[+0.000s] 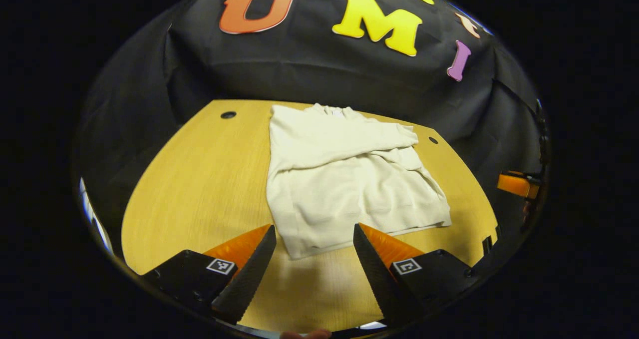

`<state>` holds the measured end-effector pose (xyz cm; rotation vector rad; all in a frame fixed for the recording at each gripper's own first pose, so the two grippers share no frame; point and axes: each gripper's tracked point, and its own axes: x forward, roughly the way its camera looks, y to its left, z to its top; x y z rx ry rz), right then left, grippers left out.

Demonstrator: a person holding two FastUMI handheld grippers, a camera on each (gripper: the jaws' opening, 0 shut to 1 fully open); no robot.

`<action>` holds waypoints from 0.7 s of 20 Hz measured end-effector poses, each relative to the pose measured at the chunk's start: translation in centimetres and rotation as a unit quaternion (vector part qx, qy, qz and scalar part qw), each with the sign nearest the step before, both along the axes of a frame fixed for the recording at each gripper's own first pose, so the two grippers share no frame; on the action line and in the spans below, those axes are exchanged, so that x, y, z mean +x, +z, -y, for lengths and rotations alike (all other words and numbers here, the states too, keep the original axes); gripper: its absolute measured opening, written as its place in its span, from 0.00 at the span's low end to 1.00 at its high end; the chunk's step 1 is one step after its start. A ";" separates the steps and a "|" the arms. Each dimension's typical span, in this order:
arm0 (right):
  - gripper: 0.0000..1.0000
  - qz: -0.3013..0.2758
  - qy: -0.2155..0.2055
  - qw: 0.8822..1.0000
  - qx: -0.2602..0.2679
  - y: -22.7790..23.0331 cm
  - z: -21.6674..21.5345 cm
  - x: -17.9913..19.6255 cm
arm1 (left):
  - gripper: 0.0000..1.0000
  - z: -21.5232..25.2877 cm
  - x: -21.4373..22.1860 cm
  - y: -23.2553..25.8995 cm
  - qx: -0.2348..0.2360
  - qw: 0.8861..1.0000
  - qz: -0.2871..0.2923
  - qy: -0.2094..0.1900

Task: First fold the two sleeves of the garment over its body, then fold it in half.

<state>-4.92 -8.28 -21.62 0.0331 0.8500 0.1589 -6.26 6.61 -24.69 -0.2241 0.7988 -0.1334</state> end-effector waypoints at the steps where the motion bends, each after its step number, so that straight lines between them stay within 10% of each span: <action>1: 0.90 -0.017 -0.002 1.000 0.000 -1.2 0.2 -0.7 | 0.99 0.0 -0.1 -0.7 -0.013 1.000 -0.011 0.009; 14: 0.95 -0.157 -0.069 0.985 -0.023 -15.3 0.4 -0.7 | 0.97 -0.1 2.2 -6.7 -0.021 0.998 -0.061 0.021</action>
